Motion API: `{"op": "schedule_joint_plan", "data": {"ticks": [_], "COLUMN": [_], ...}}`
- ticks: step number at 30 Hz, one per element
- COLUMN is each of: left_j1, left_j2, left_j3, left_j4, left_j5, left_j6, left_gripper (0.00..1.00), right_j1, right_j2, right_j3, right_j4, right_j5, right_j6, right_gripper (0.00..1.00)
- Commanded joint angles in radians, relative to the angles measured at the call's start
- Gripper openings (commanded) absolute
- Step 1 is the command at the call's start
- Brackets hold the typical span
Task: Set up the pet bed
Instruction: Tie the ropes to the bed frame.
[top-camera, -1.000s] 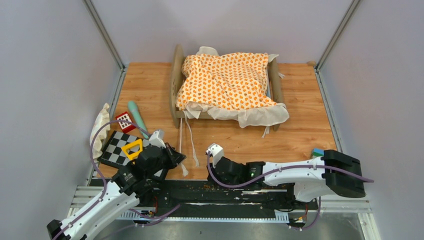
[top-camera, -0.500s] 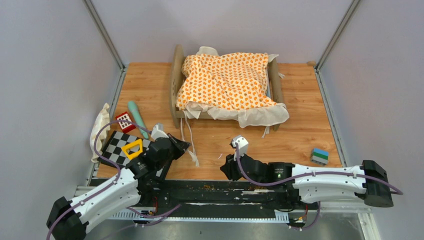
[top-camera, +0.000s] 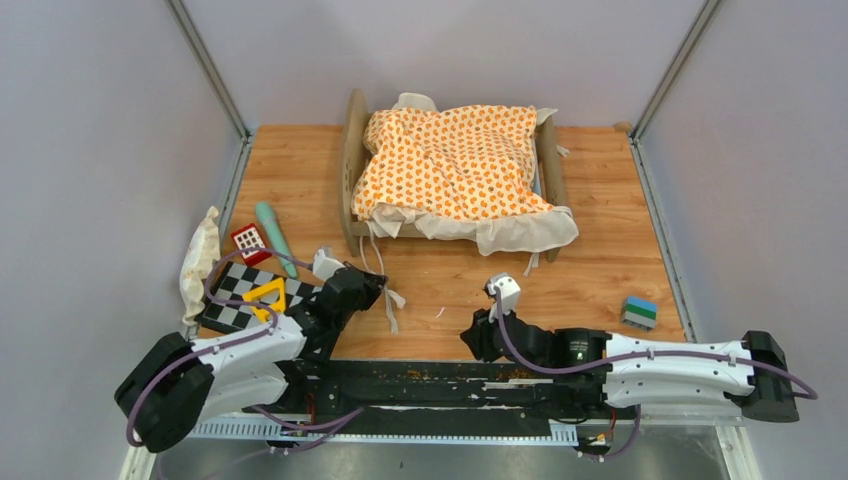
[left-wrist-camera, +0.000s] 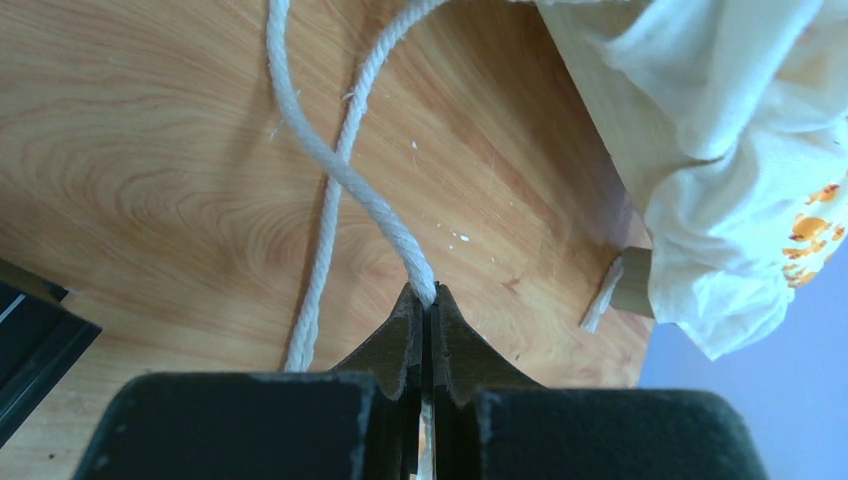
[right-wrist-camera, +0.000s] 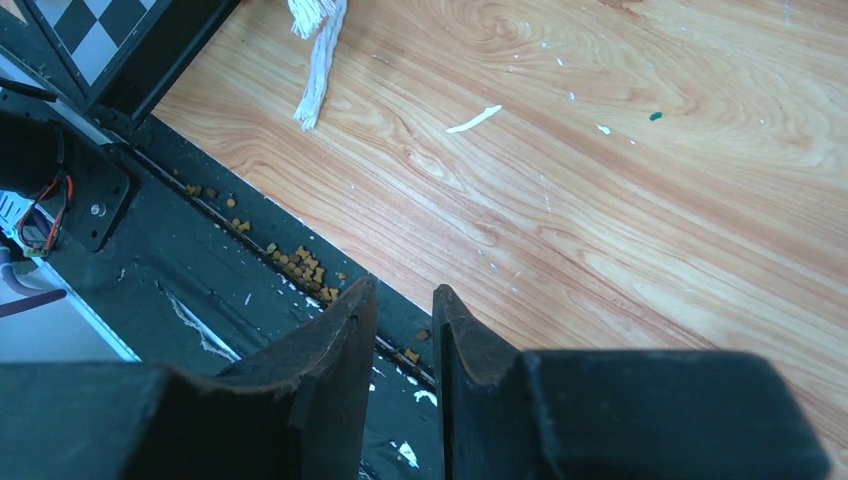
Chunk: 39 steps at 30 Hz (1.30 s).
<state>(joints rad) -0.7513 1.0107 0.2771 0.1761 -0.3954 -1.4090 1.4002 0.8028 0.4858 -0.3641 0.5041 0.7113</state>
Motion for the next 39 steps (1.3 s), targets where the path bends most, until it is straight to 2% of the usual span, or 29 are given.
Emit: {"op": "schedule_joint_plan", "data": {"ticks": [1,5,8,10,16,21,29,34,36,39], "left_j1": [-0.002,-0.002,-0.002,-0.002,-0.002,-0.002,-0.001,0.004,0.024,0.098], "left_j2": [0.086,0.141,0.159,0.162,0.182,0.143,-0.158,-0.268,-0.273,-0.246], "left_j3": [0.033,0.038,0.035,0.038,0.083,0.111,0.103,0.099,0.095,0.09], "left_j4": [0.12,0.132,0.14,0.143,0.158,0.106,-0.249,-0.355,-0.365,-0.331], "left_j5": [-0.056,-0.06,-0.059,-0.053,0.004,0.048,-0.134,-0.189,-0.17,-0.062], "left_j6": [-0.032,-0.043,-0.043,-0.032,0.04,0.123,0.249,0.322,0.347,0.4], "left_gripper": [0.04,0.14,0.36,0.47,0.63,0.66,0.67,0.69,0.68,0.64], "right_j1": [0.006,0.006,0.006,0.005,0.006,0.005,0.006,0.006,0.005,0.006], "right_j2": [-0.033,-0.061,-0.083,-0.094,-0.111,-0.111,-0.115,-0.1,-0.08,-0.036], "right_j3": [-0.009,-0.018,-0.034,-0.045,-0.059,-0.057,-0.058,-0.081,-0.075,-0.054], "right_j4": [-0.038,-0.06,-0.057,-0.053,-0.043,-0.042,-0.021,0.067,0.097,0.148], "right_j5": [0.042,0.054,0.06,0.062,0.071,0.073,0.042,0.026,0.034,0.049], "right_j6": [0.027,0.034,0.04,0.04,0.043,0.04,0.013,-0.016,-0.03,-0.066], "right_gripper": [0.28,0.29,0.29,0.29,0.3,0.3,0.33,0.35,0.35,0.34]}}
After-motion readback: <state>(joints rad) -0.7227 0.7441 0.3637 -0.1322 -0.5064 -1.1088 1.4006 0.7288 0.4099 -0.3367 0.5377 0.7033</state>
